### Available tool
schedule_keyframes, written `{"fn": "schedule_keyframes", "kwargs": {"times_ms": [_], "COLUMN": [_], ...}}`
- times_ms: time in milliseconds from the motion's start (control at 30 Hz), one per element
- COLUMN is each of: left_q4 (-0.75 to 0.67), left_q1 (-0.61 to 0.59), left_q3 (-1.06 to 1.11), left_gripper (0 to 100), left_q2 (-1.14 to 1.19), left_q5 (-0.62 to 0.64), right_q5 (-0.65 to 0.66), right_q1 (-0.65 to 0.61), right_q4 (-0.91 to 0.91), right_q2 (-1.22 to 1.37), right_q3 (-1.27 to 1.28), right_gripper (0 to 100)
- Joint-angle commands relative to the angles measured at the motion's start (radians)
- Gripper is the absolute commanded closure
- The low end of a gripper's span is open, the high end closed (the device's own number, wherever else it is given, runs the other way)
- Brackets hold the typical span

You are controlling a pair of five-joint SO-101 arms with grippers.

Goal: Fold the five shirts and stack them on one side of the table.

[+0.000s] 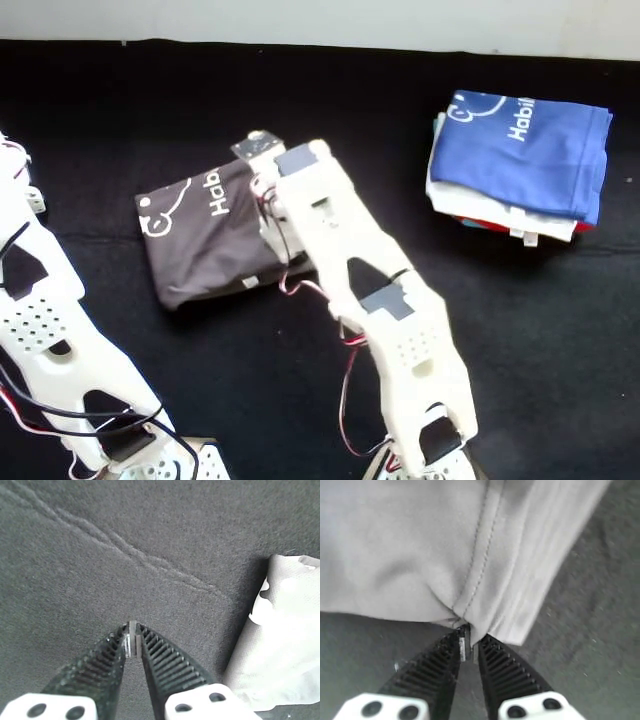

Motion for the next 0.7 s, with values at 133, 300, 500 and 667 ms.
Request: {"fn": "schedule_keyframes", "kwargs": {"times_ms": [133,300,500,667], "left_q4": [0.011,0.011,0.011,0.011], "left_q1": [0.001,0.001,0.001,0.002], "left_q3": [-0.036,-0.038,-0.039,-0.039], "left_gripper": [99,99,99,99], "left_q2": [-0.013,-0.015,-0.018,-0.018], "left_q5": [0.006,0.008,0.008,0.008], "right_q5": [0.095,0.114,0.115,0.12], "right_q1": [0.105,0.134,0.136,0.131], "right_q4": [0.064,0.065,0.041,0.007], "right_q2": [-0.174,-0.139,-0.082,-0.056], "right_q3": [0.001,0.002,0.064,0.068], "right_gripper": [99.3,99.3,99.3,99.3]}}
